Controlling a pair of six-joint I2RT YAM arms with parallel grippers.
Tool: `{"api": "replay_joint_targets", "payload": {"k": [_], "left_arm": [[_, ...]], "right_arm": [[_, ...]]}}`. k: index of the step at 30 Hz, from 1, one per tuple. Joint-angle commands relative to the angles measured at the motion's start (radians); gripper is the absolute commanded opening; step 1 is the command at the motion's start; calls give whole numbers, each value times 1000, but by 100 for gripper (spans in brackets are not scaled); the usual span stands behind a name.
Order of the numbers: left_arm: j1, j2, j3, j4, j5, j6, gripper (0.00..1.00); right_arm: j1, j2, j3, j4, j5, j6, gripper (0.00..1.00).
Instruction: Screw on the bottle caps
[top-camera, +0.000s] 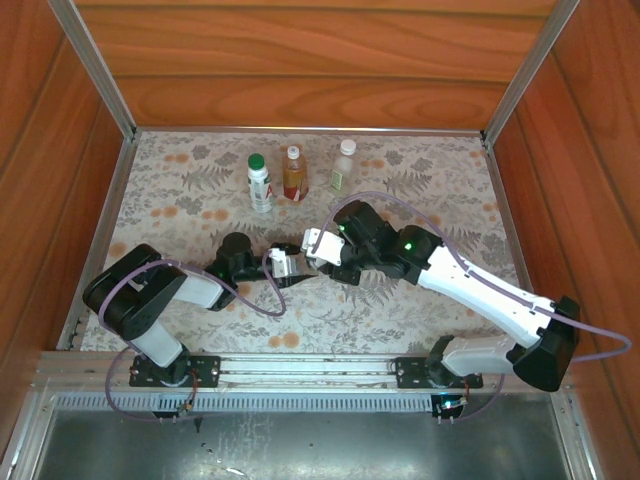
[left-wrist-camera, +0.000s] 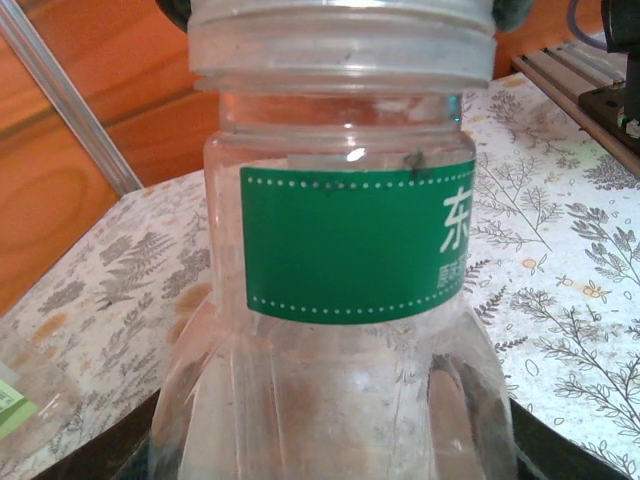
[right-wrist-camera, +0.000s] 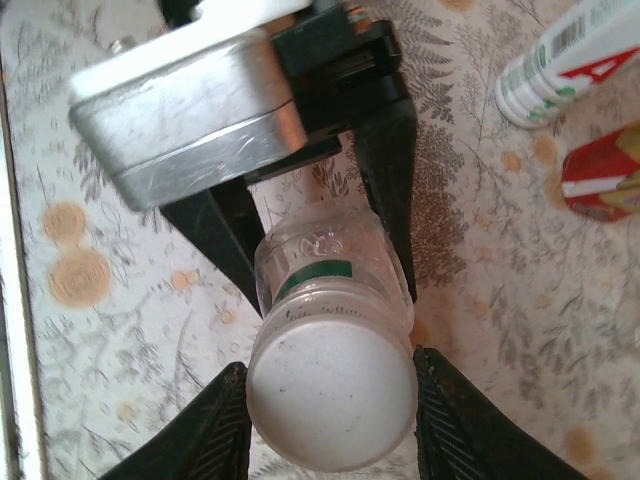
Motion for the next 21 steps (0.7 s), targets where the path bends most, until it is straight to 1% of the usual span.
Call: {"api": "replay_joint_targets", "payload": {"k": [1,2,4,6,7,8,10,11,12,13,14,15,18,21], "left_arm": [[-5,0,22,25,-42,27,54],[-5,-2,23,24,-42,26,54],[-5,-8,24,24,-47,25,54],[-5,-10,22,25,-52,28,54],[-5,-14,22,23,-55,29,54],[-5,-16,20,23,-55,30,54],[-5,-18,17,23,-50,25,54],[-5,-19,13,23,-44,18,54],[-5,-22,13,23,-39,-9,54],[-1,-28,17,23,-35,-53,54],[3,-35,20,23,-27,-94,54],[7,-44,25,23,-10,-142,54],[14,-74,37,23,31,-254,54],[15,-92,58,23,81,-328,54]], "right_arm": [[0,-19,-20,136,46,401,0],[-1,-18,-26,143,68,467,0],[-1,-8,-34,141,63,586,0],[-1,1,-31,116,54,665,0],[-2,4,-29,101,37,668,2],[-1,3,-29,89,25,654,7],[-2,-15,-35,72,44,616,25],[-1,-32,-40,71,55,591,33],[-1,-58,-46,78,62,545,43],[-1,-88,-61,99,67,504,56],[-1,-123,-84,132,68,470,66],[-1,-168,-125,194,61,431,72],[-3,-301,-279,423,16,365,76],[-7,-376,-382,596,-17,352,79]]}}
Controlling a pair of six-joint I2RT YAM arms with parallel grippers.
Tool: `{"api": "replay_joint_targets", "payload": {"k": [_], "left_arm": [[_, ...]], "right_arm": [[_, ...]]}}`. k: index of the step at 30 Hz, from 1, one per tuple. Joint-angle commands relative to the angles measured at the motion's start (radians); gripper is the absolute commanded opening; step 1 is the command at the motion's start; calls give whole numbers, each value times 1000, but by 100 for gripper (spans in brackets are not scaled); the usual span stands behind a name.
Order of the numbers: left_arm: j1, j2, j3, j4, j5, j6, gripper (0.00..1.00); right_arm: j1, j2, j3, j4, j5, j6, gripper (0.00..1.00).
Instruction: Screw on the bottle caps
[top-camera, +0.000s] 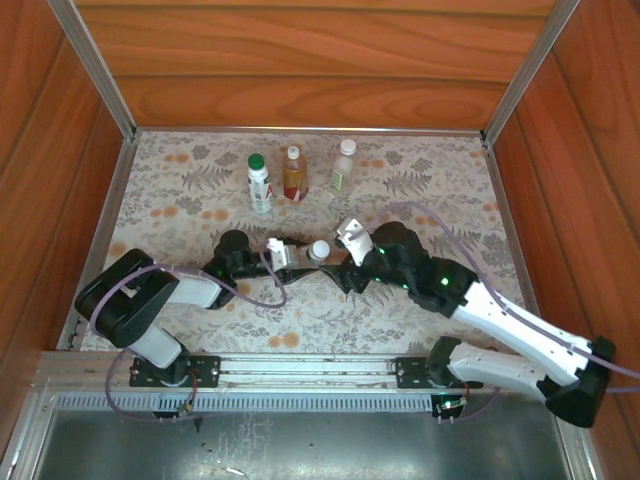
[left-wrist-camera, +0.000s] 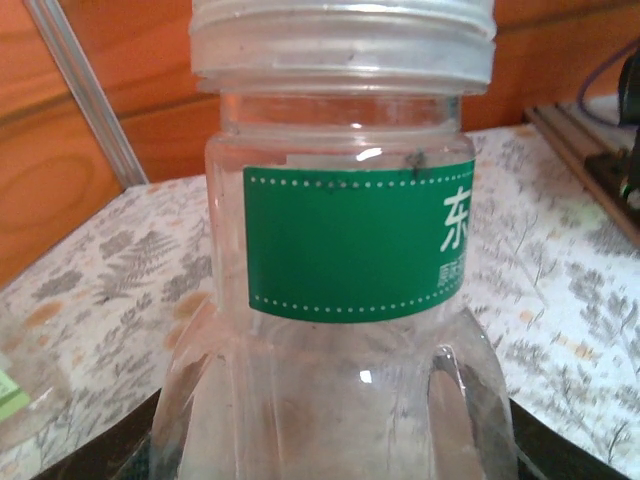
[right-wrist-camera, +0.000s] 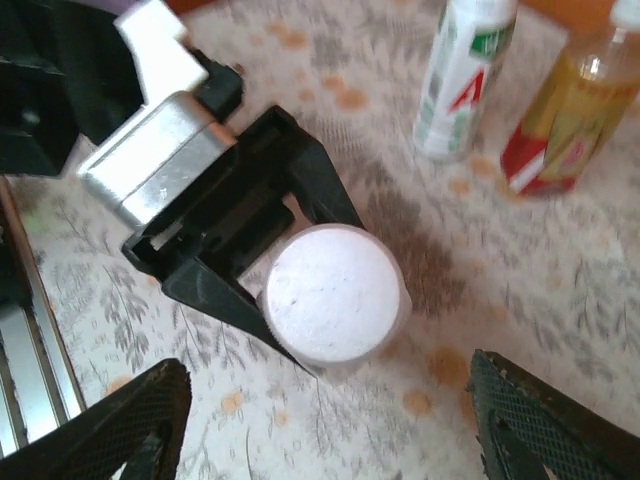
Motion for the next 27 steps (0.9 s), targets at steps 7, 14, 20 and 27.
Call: {"api": "replay_joint_targets", "payload": {"k": [7,14,20,27], "left_arm": [[5,-30,70,36,136,-206,54],[3,-21,75,35,138,-198,54],[3,-25,64,36,121,-186,59],[-12,-35,40,36,-27,-167,93]], "right_arm": [[-12,-3,-134,434,-33,-17,74],[-14,90,-94,437,-17,22,53],[-15,83,-75,367,5,19,25],[-20,55,-66,258,225,49,19]]}}
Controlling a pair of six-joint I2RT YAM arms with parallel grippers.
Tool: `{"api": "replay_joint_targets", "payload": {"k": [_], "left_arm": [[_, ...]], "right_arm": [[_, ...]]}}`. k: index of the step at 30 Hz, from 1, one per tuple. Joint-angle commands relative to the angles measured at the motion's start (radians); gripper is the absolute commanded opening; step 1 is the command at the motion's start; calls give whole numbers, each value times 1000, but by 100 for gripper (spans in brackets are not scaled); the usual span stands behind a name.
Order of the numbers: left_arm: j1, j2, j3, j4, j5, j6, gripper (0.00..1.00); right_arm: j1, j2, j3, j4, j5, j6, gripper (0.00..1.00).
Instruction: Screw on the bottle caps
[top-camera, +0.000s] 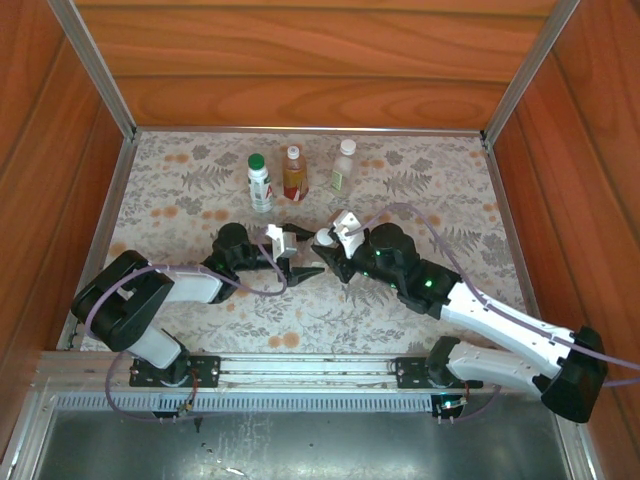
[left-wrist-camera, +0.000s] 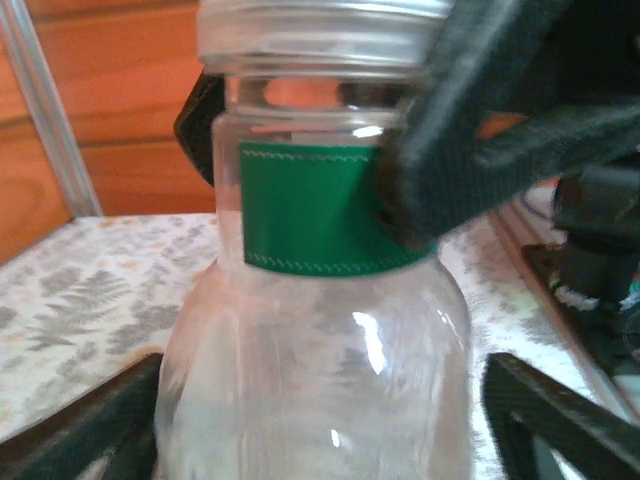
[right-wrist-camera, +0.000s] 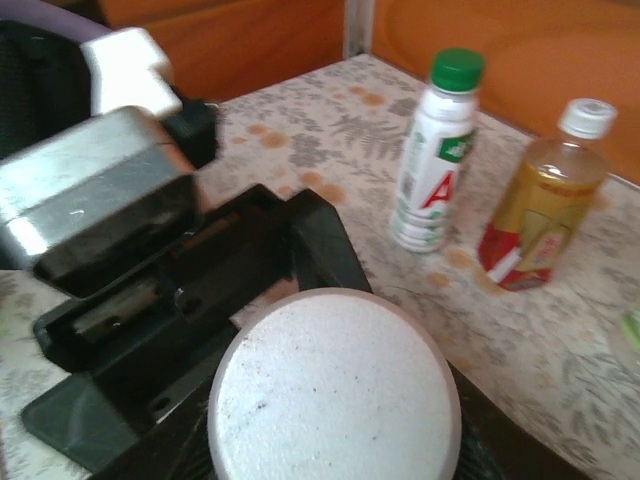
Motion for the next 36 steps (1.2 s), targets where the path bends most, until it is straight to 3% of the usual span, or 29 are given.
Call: {"api": "replay_joint_targets", "payload": {"k": [1,4,9,22,30,33,36], "left_arm": [[-14,-23,-26,17,-140,14,97],[-36,-33,-63,17,-306,23,100],[-105,-22,-100,18,-510,8,100],[-119,-36,-226,18,-653,-96,100],[-119,-26,-245,18,-623,-108,100],[-119,-32,-247,18,-639,-110,100],[-119,-46,-247,17,-650,-106,100]], "right_arm": [[-14,-31,4,-40,186,37,18],[-70,-33,-14,-45,260,97,18],[-205,34,-13,-10,238,184,16],[-252,487,164,238,76,65,18],[-253,652,249,270,59,36,18],[-255,667,257,267,51,34,23],[-255,668,263,262,45,36,33]]}}
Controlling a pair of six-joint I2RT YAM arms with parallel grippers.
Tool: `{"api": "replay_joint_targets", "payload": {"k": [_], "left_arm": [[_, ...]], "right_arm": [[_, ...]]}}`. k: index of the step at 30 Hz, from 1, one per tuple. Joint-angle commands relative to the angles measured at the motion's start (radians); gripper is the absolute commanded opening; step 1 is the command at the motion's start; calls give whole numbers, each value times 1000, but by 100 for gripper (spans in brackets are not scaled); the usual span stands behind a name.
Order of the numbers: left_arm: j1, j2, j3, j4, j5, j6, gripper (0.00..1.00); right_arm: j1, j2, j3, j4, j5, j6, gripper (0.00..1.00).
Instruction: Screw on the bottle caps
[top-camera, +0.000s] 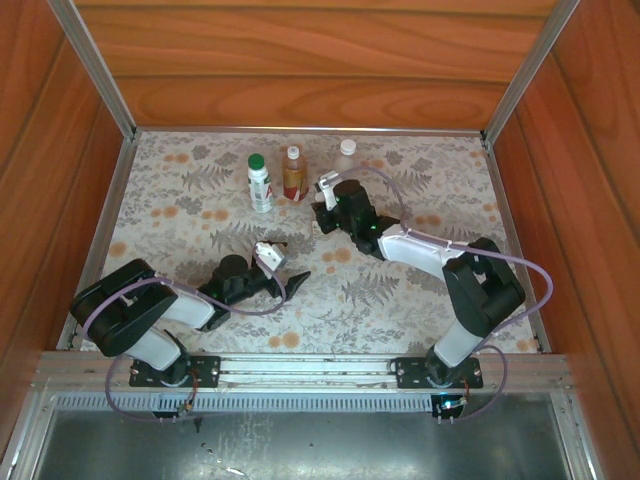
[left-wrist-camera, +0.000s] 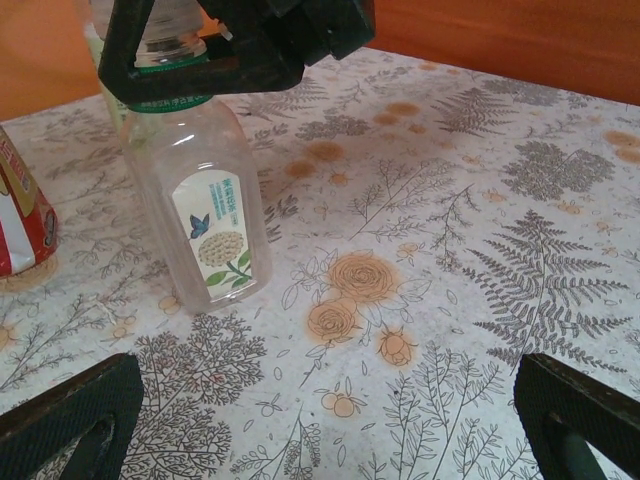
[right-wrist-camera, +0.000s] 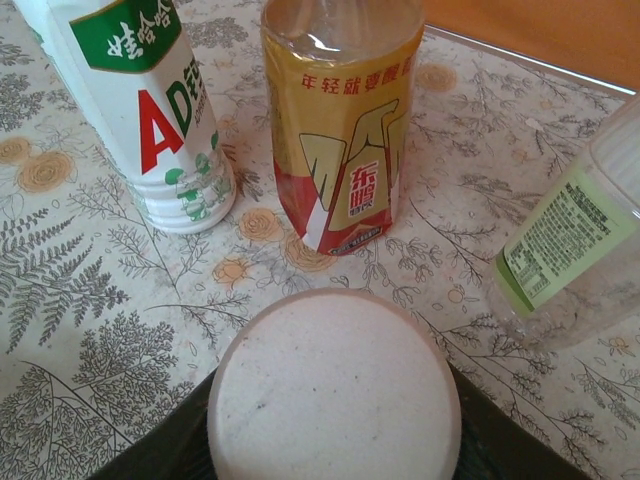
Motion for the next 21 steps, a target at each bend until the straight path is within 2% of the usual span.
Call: {"api": "replay_joint_targets", "payload": {"k": [1,3,5,9,12,15,19,21], "left_arm": [[-4,-27,-6,12,-22,-11,100],[-4,-38,-9,11,-27,-13,100],[-2,-55,-14,10,-51,-19,100],[37,-111,-2,-49,-27,-24,100],[102,-201,7,-140,-9,-52,100],[177,-327,19,-264,-14,-51,100],[252,-509,81,-578,-58,69,100],[297,-587,85,-653,-109,113,100]], "right_arm": [[-6,-3,27,13,-21,-11,39],[-6,-20,30,2,-34,-13,50],[-6,-61,33,-23,-47,-15,67],[-8,-165,10,-50,-61,-26,87],[-17,-258,-28,-66,-40,-33,95],[-36,-363,-87,-69,2,-40,98],[-84,-487,-199,-34,71,-99,100],[-112,-541,-263,-7,124,-139,100]]}}
